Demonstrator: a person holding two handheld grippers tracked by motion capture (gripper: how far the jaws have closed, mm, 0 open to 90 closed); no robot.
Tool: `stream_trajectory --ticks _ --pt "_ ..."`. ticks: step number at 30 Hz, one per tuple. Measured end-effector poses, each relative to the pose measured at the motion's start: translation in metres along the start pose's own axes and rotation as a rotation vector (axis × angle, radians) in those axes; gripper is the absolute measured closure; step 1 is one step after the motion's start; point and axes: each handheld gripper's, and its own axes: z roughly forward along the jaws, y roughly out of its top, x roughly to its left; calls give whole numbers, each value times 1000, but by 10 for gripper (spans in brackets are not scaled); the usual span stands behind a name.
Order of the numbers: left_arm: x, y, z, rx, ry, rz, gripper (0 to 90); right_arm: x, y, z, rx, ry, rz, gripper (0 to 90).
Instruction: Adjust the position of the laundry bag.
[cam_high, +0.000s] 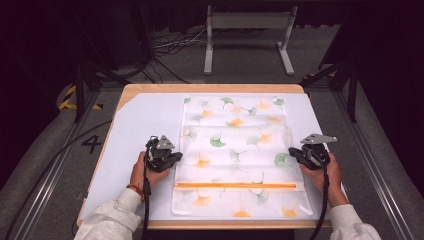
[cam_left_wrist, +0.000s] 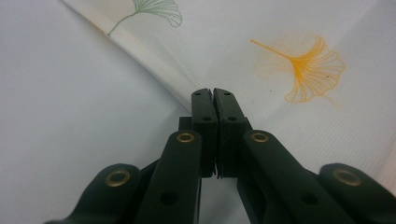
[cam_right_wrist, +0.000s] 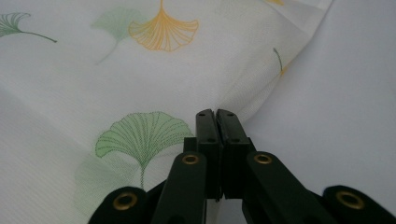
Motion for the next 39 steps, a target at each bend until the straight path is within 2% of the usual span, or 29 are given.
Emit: stream_trajectory --ticks 4,5,11,13,17,20,21,30,33,34,36,39 --pt "1 2 3 -6 17 0 880 -2 3 5 9 -6 -5 890" --pt "2 3 4 -6 26 14 880 -3 4 6 7 -6 -2 891" --pt "2 4 6 1 28 11 881 -6 10 11 18 -2 -11 890" --pt "3 5 6 3 36 31 881 -8 12 11 17 1 -9 890" --pt "5 6 8 0 29 19 880 -9 11 14 26 -2 -13 890" --pt "7 8 8 0 31 27 881 -8 11 13 21 -6 -14 888" --pt "6 7 9 1 22 15 881 -9 11 13 23 -8 -9 886" --pt "7 6 9 1 2 18 879 -11 9 15 26 -10 -12 884" --pt "6 6 9 0 8 22 875 -11 9 16 36 -11 -10 865" --pt "6 6 9 -1 15 24 867 -11 9 16 40 -17 -13 851" --pt "7 6 7 -28 22 13 783 -11 8 16 41 -20 -11 826" --pt "6 7 2 -55 33 24 681 -12 7 13 34 -24 -11 799"
